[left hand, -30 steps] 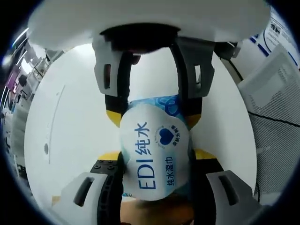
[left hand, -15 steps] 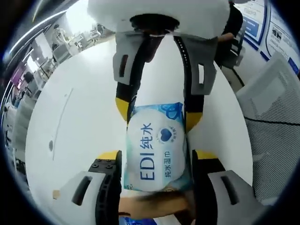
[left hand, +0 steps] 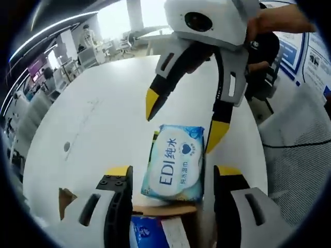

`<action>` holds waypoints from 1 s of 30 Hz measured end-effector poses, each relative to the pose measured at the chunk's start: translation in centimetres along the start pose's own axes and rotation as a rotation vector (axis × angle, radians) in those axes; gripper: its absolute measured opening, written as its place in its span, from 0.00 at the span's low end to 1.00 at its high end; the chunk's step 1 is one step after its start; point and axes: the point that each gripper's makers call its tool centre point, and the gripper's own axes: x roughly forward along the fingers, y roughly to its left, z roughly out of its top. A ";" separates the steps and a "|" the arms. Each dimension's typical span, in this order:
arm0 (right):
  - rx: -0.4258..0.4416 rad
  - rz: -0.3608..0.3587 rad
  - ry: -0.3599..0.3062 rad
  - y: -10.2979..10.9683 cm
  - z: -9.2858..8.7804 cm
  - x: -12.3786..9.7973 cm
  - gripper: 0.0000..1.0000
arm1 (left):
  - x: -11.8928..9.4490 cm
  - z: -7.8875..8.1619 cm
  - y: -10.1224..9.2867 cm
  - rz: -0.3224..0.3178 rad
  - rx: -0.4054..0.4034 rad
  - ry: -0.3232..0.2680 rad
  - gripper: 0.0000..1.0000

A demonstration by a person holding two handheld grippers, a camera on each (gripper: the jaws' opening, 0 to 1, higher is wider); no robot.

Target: Operate the shoe box by opening the lid, removing the specified soft item, and placing it in the target area until the item is outside and the box remains undamaged.

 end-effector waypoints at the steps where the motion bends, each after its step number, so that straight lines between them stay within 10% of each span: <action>1: 0.010 -0.003 -0.008 0.0 0.2 0.0 0.57 | -0.3 0.3 0.2 0.010 -0.023 -0.022 0.64; 16: 0.210 -0.036 -0.226 0.6 5.0 -0.8 0.60 | -6.6 -1.2 2.0 0.110 -0.146 -0.130 0.65; 30: 0.256 -0.036 -0.290 2.7 7.4 -0.2 0.61 | -11.0 -4.7 2.9 0.188 -0.222 -0.158 0.65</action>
